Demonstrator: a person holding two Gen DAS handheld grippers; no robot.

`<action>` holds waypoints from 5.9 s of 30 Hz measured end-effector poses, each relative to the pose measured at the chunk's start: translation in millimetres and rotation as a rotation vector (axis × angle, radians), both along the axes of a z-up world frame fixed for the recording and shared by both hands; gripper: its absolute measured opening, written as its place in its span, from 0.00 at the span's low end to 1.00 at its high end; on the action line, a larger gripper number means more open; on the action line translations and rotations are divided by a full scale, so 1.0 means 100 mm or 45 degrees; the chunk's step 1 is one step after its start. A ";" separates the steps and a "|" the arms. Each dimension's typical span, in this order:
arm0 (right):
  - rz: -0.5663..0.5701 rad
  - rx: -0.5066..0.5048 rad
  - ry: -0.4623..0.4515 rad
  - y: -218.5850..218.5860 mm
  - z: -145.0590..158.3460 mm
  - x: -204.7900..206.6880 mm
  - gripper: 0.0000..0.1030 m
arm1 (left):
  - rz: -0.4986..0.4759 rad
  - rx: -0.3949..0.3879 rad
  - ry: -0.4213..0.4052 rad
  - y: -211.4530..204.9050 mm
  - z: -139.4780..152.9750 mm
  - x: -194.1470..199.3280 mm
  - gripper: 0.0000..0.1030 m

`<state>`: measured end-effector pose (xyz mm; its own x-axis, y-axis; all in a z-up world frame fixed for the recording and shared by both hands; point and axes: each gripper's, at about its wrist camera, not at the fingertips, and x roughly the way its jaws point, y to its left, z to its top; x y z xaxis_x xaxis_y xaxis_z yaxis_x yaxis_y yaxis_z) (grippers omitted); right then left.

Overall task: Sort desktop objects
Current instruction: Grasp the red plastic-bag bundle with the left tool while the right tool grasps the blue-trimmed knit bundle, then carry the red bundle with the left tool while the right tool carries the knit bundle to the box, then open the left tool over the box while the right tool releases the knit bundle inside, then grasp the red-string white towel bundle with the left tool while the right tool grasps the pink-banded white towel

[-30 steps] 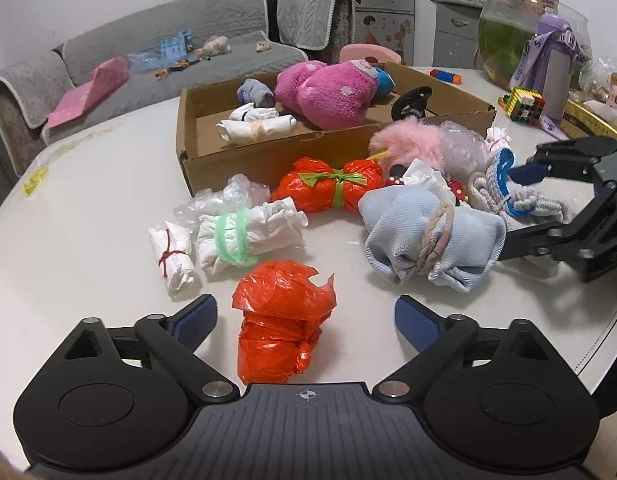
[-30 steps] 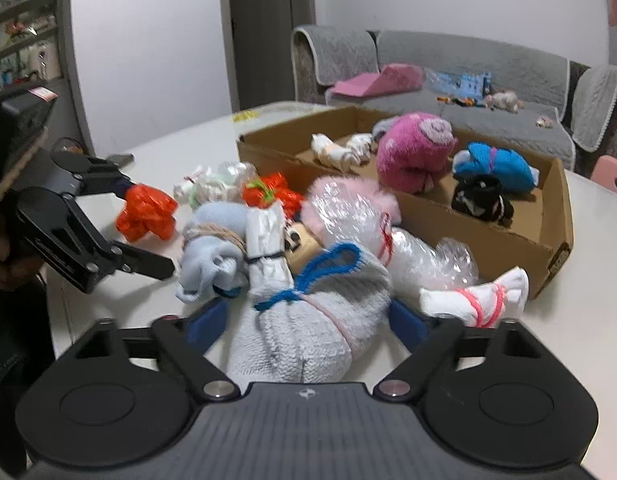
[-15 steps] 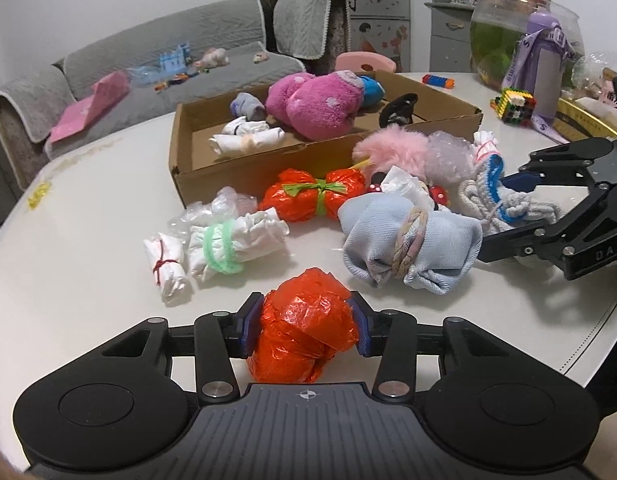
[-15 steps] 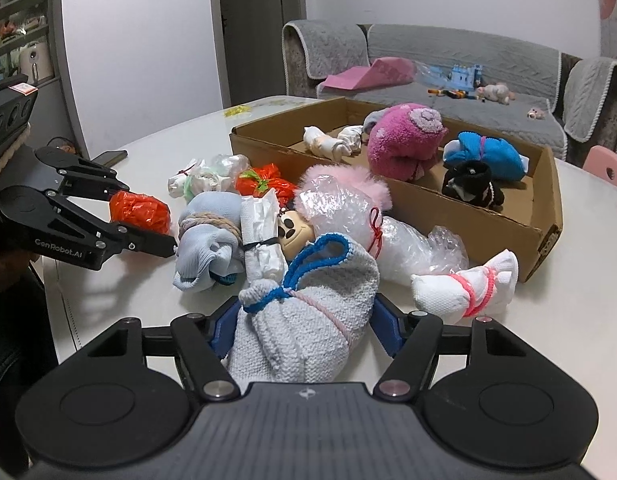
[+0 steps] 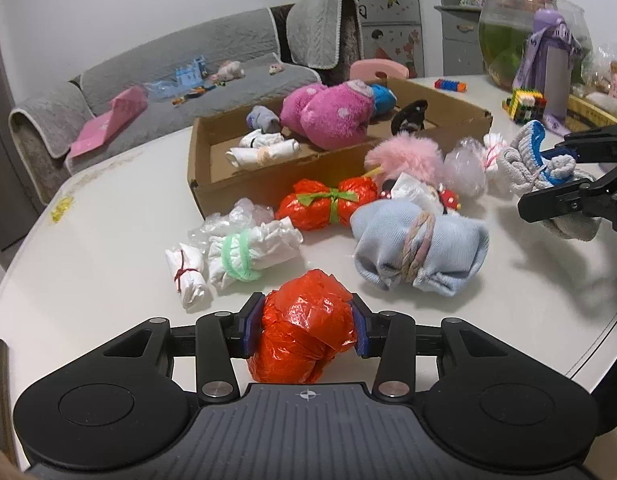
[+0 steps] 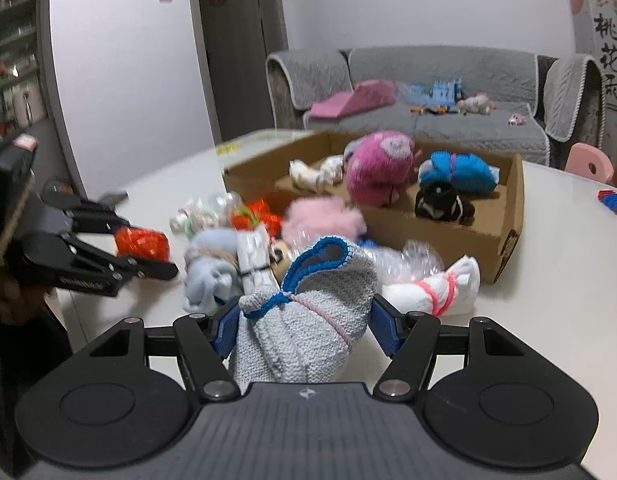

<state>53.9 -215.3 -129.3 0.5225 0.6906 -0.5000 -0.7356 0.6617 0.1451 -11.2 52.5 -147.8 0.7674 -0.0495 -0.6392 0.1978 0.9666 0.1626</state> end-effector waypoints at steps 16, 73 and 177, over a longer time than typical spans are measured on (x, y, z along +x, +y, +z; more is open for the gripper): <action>-0.085 0.246 -0.023 -0.26 0.24 0.06 0.60 | 0.039 0.090 -0.158 -0.13 0.45 -0.03 0.49; -0.137 -0.055 -0.111 0.28 0.38 1.55 0.61 | 0.147 -0.041 0.035 0.19 0.54 2.71 0.50; 0.011 -0.176 0.024 -0.23 -0.19 0.76 0.64 | 0.272 -0.202 0.065 0.88 0.02 0.72 0.34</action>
